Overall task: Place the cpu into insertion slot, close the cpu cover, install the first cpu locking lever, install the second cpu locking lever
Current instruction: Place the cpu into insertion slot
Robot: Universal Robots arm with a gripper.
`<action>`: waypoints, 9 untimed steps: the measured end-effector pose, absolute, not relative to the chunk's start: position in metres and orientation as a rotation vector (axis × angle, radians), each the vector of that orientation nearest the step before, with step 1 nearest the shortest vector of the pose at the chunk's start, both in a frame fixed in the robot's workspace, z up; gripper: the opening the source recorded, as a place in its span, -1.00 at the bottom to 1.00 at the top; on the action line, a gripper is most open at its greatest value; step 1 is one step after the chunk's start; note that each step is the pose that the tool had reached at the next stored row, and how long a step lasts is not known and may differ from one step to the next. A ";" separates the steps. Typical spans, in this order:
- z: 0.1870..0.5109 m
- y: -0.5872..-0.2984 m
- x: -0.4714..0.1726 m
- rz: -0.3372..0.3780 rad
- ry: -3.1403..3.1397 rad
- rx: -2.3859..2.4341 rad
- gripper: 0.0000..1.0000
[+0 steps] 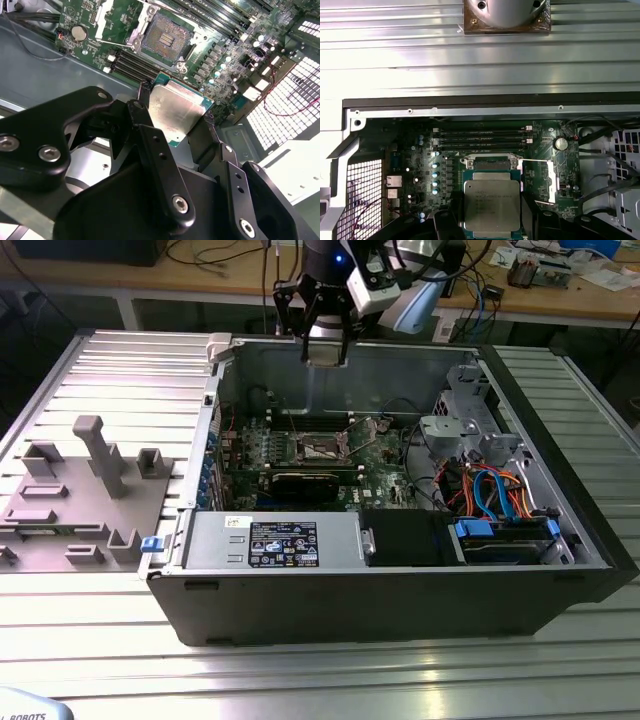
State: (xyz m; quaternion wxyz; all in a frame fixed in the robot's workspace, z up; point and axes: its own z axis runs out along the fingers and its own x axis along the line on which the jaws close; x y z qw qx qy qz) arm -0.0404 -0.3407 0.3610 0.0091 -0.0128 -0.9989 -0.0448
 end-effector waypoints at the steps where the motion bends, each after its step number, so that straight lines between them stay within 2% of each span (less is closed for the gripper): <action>1: 0.360 -0.341 -0.042 -0.140 -3.120 -0.040 0.09; 9: 0.358 -0.341 -0.043 -0.140 -3.120 -0.040 0.09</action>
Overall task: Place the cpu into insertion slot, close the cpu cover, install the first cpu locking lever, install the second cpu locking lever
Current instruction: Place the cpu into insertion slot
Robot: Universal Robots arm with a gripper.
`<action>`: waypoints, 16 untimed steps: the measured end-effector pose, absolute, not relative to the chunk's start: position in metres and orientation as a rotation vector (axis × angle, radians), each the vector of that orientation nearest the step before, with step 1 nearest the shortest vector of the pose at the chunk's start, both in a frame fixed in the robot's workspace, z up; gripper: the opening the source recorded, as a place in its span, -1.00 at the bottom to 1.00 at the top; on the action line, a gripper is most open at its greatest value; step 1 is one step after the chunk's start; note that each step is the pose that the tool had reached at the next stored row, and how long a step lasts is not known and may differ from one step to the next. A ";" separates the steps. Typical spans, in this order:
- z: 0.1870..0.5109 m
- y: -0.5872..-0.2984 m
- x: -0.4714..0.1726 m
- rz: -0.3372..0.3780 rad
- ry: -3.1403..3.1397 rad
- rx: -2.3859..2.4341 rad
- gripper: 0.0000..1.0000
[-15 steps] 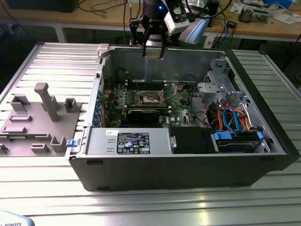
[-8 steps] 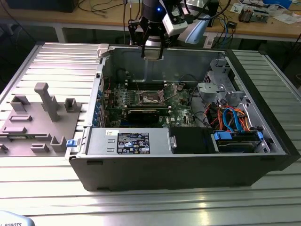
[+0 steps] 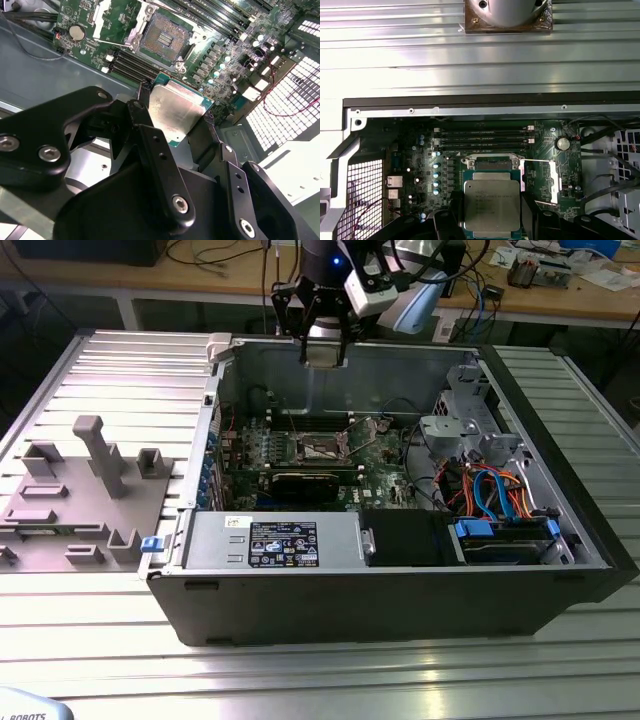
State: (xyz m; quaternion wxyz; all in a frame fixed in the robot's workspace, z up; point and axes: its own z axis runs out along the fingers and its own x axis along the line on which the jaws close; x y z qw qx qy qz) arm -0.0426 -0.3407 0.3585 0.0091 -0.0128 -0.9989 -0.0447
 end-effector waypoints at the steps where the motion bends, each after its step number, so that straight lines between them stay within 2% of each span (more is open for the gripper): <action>1: 0.358 -0.341 -0.043 -0.140 -3.120 -0.040 0.09; 16: 0.356 -0.341 -0.047 -0.137 -3.120 -0.040 0.09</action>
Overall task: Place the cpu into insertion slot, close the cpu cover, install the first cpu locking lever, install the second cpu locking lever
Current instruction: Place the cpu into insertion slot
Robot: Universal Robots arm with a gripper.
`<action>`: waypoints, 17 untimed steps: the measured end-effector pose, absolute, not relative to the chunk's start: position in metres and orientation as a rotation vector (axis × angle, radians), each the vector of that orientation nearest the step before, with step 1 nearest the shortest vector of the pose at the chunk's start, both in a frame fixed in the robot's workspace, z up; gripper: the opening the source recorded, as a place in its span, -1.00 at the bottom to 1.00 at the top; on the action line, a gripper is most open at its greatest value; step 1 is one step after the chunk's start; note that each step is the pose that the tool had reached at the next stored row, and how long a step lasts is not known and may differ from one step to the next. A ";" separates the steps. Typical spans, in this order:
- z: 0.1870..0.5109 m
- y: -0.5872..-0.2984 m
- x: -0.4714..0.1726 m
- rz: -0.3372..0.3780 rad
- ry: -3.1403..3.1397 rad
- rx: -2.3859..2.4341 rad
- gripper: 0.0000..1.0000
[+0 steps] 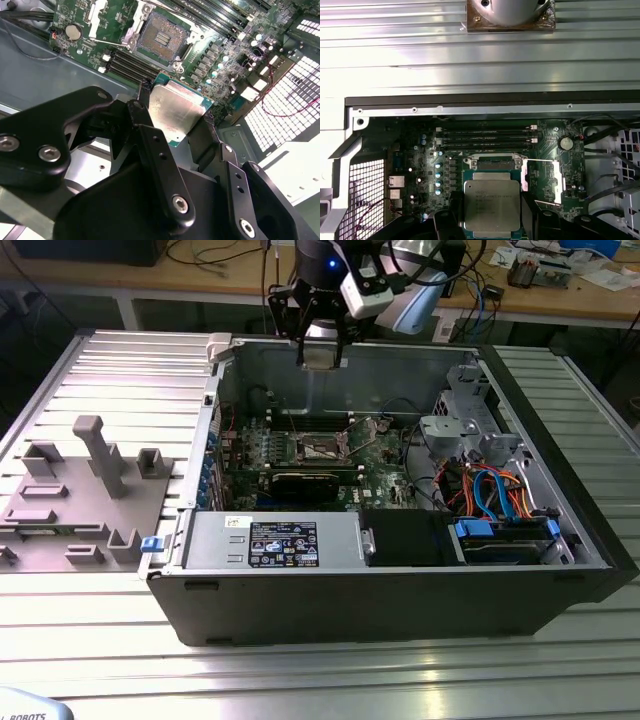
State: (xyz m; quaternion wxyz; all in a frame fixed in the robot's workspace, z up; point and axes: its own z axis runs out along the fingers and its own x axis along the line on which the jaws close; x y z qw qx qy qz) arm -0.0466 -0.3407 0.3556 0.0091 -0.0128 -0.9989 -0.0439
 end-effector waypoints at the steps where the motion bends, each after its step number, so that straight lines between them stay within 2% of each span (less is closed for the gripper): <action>1: 0.356 -0.341 -0.047 -0.137 -3.120 -0.040 0.09; 17: 0.355 -0.341 -0.050 -0.135 -3.120 -0.040 0.09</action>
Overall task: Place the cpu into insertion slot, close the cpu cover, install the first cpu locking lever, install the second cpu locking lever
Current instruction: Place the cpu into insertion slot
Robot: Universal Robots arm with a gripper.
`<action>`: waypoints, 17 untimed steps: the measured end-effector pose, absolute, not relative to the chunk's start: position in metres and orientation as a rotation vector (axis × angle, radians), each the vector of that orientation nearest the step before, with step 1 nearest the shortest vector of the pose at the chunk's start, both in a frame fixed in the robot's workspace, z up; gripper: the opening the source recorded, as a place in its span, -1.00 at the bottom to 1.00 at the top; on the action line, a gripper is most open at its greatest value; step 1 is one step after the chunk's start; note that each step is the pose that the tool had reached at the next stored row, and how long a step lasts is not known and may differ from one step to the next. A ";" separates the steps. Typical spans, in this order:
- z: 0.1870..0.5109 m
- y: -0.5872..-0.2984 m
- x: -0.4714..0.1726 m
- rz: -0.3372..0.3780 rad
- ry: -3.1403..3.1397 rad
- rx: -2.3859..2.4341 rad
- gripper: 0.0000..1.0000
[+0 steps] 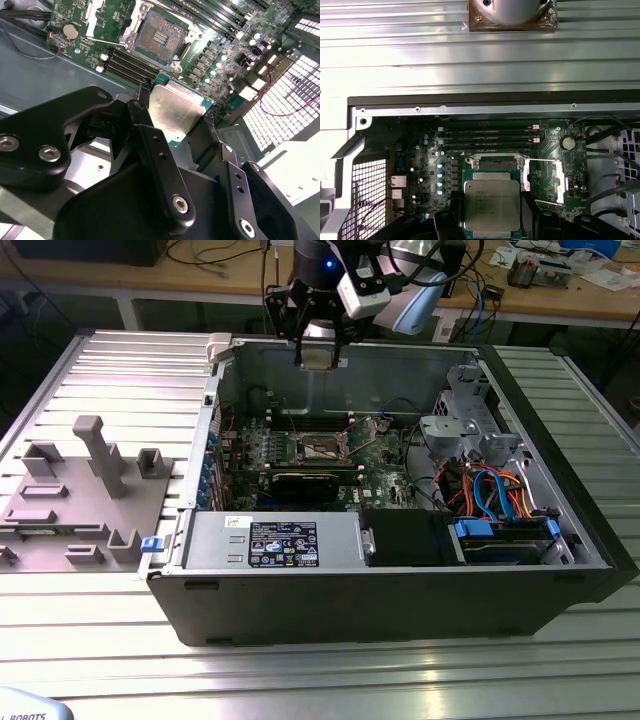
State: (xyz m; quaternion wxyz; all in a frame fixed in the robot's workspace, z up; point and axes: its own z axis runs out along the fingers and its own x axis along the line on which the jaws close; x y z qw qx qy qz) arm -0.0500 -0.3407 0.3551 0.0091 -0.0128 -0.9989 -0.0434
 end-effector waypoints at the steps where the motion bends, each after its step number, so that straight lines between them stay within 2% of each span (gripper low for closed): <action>1: 0.355 -0.341 -0.050 -0.135 -3.120 -0.040 0.09; 17: 0.355 -0.341 -0.054 -0.134 -3.120 -0.040 0.09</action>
